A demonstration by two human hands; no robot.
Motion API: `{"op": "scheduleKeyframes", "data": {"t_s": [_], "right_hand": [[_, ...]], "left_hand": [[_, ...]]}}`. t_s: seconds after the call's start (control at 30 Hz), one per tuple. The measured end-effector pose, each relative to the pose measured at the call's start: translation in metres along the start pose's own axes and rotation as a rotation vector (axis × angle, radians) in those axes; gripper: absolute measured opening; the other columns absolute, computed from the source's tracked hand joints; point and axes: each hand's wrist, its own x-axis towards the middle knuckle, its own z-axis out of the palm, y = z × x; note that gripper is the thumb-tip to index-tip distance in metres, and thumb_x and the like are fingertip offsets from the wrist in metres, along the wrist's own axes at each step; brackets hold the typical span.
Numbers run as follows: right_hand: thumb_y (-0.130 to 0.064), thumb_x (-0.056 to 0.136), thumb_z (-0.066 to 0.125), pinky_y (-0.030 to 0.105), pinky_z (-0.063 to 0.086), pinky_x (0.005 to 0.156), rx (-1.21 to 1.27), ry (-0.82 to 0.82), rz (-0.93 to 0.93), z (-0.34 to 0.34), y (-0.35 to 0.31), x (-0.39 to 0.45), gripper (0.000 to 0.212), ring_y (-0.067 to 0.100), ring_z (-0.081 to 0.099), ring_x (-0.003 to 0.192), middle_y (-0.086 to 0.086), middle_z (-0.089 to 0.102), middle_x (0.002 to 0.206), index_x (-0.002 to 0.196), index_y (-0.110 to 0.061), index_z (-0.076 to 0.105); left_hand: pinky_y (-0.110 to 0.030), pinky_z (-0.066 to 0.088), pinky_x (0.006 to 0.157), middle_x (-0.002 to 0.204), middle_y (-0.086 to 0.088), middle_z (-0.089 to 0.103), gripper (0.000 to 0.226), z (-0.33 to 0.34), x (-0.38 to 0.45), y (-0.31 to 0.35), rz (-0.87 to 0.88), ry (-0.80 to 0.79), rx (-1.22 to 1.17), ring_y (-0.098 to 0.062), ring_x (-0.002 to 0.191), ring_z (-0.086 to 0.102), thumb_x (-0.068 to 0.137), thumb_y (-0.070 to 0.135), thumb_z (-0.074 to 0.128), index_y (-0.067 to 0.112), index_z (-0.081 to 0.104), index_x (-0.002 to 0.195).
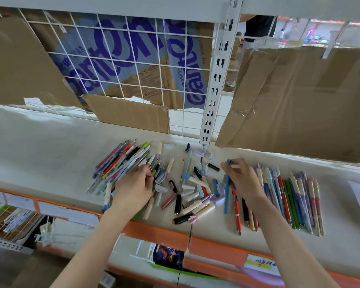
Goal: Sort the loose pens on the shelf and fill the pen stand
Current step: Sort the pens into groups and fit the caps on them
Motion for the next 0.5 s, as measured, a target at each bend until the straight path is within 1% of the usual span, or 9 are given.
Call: {"op": "scheduleKeyframes", "data": {"t_s": [0.07, 0.1, 0.17, 0.23, 0.27, 0.37, 0.43, 0.47, 0.5], "right_hand": [[-0.035, 0.089, 0.06, 0.023, 0.045, 0.056, -0.165, 0.02, -0.023, -0.006, 0.008, -0.001, 0.028, 0.014, 0.06, 0.071, 0.005, 0.061, 0.088, 0.11, -0.019, 0.049], [-0.034, 0.089, 0.06, 0.021, 0.043, 0.056, -0.231, 0.023, -0.047, -0.007, 0.013, -0.001, 0.03, 0.012, 0.059, 0.073, 0.005, 0.061, 0.091, 0.113, -0.02, 0.048], [-0.031, 0.092, 0.057, 0.013, 0.037, 0.05, -0.339, -0.003, -0.098, -0.008, 0.019, -0.002, 0.026, 0.007, 0.054, 0.067, 0.005, 0.06, 0.09, 0.114, -0.023, 0.047], [-0.028, 0.095, 0.053, 0.009, 0.036, 0.046, -0.381, -0.052, -0.12, -0.008, 0.022, -0.001, 0.024, 0.008, 0.055, 0.064, 0.007, 0.06, 0.089, 0.118, -0.024, 0.049], [-0.025, 0.096, 0.052, 0.009, 0.037, 0.047, -0.399, -0.067, -0.124, -0.008, 0.022, 0.0, 0.026, 0.01, 0.055, 0.065, 0.008, 0.06, 0.089, 0.121, -0.023, 0.049], [-0.015, 0.094, 0.052, 0.021, 0.041, 0.061, -0.501, -0.065, -0.13, -0.011, 0.022, 0.002, 0.031, 0.016, 0.055, 0.072, 0.007, 0.059, 0.089, 0.125, -0.018, 0.049], [-0.01, 0.093, 0.051, 0.021, 0.032, 0.064, -0.647, -0.061, -0.165, -0.014, 0.021, 0.002, 0.032, 0.016, 0.047, 0.079, 0.005, 0.056, 0.09, 0.125, -0.013, 0.047], [-0.009, 0.093, 0.05, 0.021, 0.031, 0.065, -0.712, -0.061, -0.167, -0.016, 0.02, 0.001, 0.032, 0.015, 0.043, 0.083, 0.006, 0.055, 0.093, 0.124, -0.013, 0.046], [-0.009, 0.092, 0.049, 0.024, 0.034, 0.069, -0.758, -0.065, -0.156, -0.017, 0.018, 0.001, 0.032, 0.017, 0.042, 0.086, 0.008, 0.056, 0.099, 0.124, -0.014, 0.046]], "left_hand": [[-0.029, 0.044, 0.069, 0.107, -0.002, 0.057, 0.018, 0.006, 0.001, -0.002, 0.011, -0.069, 0.102, -0.018, 0.091, 0.058, 0.095, 0.026, 0.048, 0.015, 0.053, 0.108], [-0.027, 0.041, 0.068, 0.108, -0.002, 0.056, 0.02, 0.009, 0.001, -0.001, 0.014, -0.09, 0.119, -0.019, 0.093, 0.058, 0.094, 0.028, 0.049, 0.015, 0.052, 0.109], [-0.027, 0.039, 0.068, 0.108, -0.003, 0.056, 0.023, 0.012, 0.001, 0.001, 0.018, -0.08, 0.122, -0.021, 0.095, 0.057, 0.094, 0.03, 0.05, 0.013, 0.051, 0.109], [-0.03, 0.044, 0.072, 0.11, -0.004, 0.056, 0.028, 0.013, 0.002, 0.003, 0.017, -0.063, 0.131, -0.022, 0.098, 0.057, 0.093, 0.034, 0.051, 0.012, 0.052, 0.111], [-0.031, 0.045, 0.075, 0.111, -0.005, 0.056, 0.032, 0.014, 0.003, 0.004, 0.009, -0.069, 0.148, -0.022, 0.099, 0.057, 0.093, 0.036, 0.051, 0.011, 0.052, 0.112], [-0.031, 0.045, 0.077, 0.114, -0.005, 0.054, 0.038, 0.014, 0.004, 0.006, -0.009, -0.101, 0.185, -0.023, 0.103, 0.057, 0.093, 0.042, 0.05, 0.011, 0.051, 0.116], [-0.03, 0.043, 0.073, 0.113, -0.006, 0.054, 0.037, 0.013, 0.004, 0.007, -0.015, -0.117, 0.203, -0.024, 0.102, 0.057, 0.093, 0.041, 0.05, 0.011, 0.051, 0.114], [-0.029, 0.041, 0.07, 0.11, -0.006, 0.054, 0.034, 0.012, 0.004, 0.008, -0.016, -0.121, 0.209, -0.024, 0.099, 0.057, 0.093, 0.04, 0.05, 0.011, 0.052, 0.111], [-0.028, 0.039, 0.066, 0.105, -0.005, 0.054, 0.031, 0.011, 0.004, 0.008, -0.015, -0.126, 0.216, -0.023, 0.093, 0.057, 0.092, 0.038, 0.051, 0.01, 0.052, 0.106]]}}
